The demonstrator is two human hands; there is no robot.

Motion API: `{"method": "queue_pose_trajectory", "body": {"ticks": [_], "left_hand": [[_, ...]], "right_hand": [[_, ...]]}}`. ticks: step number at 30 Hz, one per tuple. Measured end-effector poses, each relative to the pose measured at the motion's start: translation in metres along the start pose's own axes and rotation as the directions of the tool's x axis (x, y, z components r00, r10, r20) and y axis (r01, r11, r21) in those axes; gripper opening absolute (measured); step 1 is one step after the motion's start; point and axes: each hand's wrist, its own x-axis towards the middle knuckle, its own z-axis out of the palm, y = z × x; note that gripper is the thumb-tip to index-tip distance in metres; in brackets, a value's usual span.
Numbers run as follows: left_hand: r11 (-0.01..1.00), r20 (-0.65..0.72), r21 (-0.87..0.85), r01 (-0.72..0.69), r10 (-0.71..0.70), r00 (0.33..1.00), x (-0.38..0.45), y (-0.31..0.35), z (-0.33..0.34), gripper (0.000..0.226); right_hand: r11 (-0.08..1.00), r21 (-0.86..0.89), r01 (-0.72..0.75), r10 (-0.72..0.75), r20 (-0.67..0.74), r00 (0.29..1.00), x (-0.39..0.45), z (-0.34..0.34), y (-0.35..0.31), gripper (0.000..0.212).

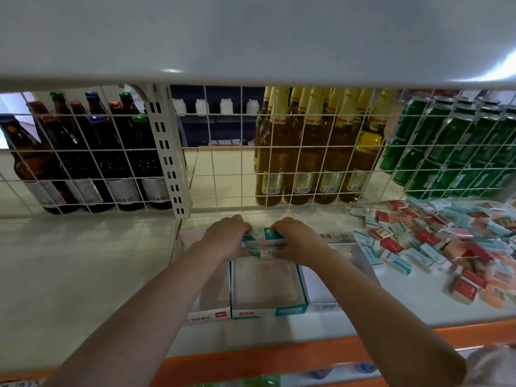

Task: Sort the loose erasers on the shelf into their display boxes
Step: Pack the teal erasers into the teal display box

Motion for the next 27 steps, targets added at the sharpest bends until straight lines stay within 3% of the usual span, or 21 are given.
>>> {"method": "queue_pose_trajectory", "body": {"ticks": [7, 12, 16, 21, 27], "left_hand": [[0.992, -0.063, 0.122, 0.019, -0.011, 0.998, 0.001, 0.009, 0.007, 0.047], [0.997, -0.049, -0.07, 0.03, -0.033, 0.998, -0.001, 0.003, 0.0, 0.04], [0.998, -0.153, -0.051, -0.043, 0.034, 0.988, -0.007, 0.005, -0.002, 0.03], [0.992, -0.06, 0.061, -0.11, 0.114, 0.992, -0.016, 0.012, 0.004, 0.034], [0.996, -0.068, 0.051, -0.076, 0.079, 0.995, -0.02, 0.015, 0.011, 0.035]], "right_hand": [[1.0, -0.028, 0.0, 0.001, 0.008, 1.0, 0.0, -0.001, 0.0, 0.049], [1.0, 0.017, -0.011, 0.012, -0.012, 1.0, 0.001, -0.002, -0.001, 0.037], [0.999, 0.038, -0.035, 0.036, -0.038, 0.999, -0.001, -0.003, -0.001, 0.039], [1.0, -0.022, 0.0, -0.001, -0.057, 0.998, -0.006, -0.009, 0.002, 0.032], [0.991, -0.093, 0.095, -0.092, 0.041, 0.995, -0.013, -0.002, -0.002, 0.029]]}}
